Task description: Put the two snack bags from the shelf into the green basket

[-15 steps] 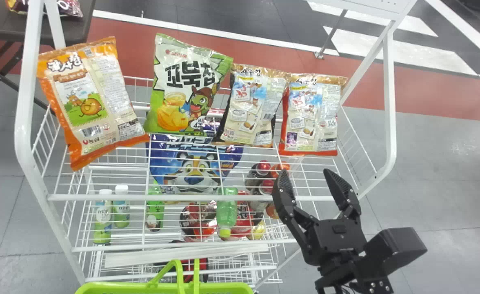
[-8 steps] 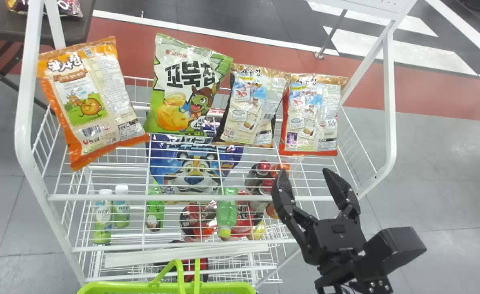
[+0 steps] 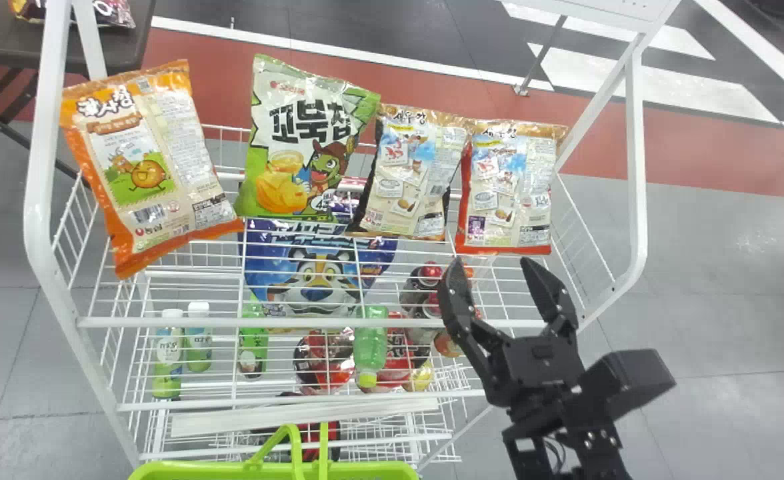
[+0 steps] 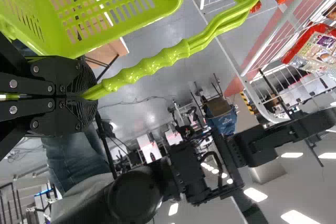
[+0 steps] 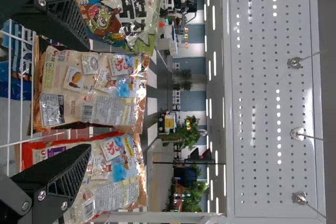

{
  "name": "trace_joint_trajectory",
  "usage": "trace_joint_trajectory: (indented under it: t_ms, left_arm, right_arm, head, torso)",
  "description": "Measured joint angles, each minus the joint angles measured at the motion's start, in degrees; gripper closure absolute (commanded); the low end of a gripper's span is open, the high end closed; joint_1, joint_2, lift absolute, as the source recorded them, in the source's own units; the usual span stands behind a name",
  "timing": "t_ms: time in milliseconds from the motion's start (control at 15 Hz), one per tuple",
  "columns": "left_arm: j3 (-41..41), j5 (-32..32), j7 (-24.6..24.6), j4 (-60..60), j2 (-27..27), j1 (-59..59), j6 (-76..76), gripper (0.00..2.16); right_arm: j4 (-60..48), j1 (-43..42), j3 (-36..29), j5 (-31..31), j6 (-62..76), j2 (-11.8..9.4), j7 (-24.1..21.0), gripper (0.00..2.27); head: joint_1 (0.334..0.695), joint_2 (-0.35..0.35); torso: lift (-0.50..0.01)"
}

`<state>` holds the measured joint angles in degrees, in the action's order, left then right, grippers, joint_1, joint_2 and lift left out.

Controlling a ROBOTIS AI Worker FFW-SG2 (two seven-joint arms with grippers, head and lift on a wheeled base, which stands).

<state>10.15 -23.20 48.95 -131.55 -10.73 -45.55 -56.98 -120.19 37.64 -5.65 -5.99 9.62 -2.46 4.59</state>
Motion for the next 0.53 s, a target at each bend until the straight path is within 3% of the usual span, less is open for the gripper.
trace_joint_trajectory:
  t_ms: [533]
  left_arm:
    - [-0.47, 0.00, -0.64, 0.09, 0.06, -0.07, -0.74, 1.89]
  right_arm:
    - [12.18, -19.10, 0.28, 1.35, -14.00, -0.89, 2.05, 0.18]
  head:
    - [0.695, -0.350]
  torso:
    - [-0.010]
